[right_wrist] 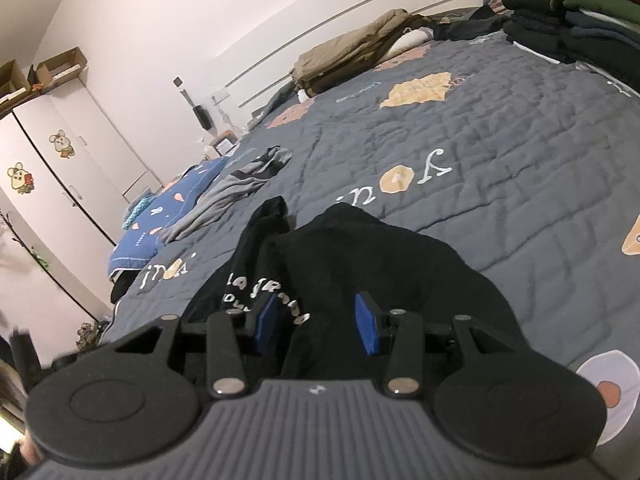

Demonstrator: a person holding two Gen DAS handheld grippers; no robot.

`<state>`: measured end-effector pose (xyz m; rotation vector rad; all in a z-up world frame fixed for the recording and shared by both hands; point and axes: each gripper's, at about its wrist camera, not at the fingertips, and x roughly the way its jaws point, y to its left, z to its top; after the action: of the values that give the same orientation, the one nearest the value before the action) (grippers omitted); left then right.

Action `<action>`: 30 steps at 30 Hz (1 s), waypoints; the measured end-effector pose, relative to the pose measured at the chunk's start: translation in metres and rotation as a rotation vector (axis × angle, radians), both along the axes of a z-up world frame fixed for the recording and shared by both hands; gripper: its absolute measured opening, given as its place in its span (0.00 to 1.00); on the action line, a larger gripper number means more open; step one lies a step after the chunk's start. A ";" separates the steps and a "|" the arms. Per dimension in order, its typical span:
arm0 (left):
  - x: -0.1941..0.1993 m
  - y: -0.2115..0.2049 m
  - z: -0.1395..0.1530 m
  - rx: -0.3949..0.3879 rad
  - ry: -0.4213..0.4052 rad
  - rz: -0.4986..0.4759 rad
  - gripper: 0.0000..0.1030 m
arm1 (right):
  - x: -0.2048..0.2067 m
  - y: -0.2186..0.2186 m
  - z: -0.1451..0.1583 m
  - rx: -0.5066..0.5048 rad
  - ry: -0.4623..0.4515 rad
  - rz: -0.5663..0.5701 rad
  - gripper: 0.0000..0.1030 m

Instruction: Fold clothes

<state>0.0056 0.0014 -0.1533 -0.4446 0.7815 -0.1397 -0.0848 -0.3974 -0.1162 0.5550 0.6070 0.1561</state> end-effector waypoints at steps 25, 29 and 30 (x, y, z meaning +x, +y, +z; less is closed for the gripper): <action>0.002 -0.015 -0.063 -0.242 0.158 0.019 0.49 | 0.001 0.026 -0.007 0.094 0.022 0.104 0.42; 0.005 -0.018 -0.062 -0.220 0.142 0.014 0.49 | 0.001 0.038 -0.005 0.107 0.012 0.168 0.42; 0.005 -0.018 -0.061 -0.220 0.141 0.015 0.49 | 0.000 0.041 -0.005 0.109 0.010 0.190 0.42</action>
<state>0.0111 -0.0168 -0.2148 -0.6745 0.9054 -0.1823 -0.0844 -0.3563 -0.1208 0.6031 0.6632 0.3672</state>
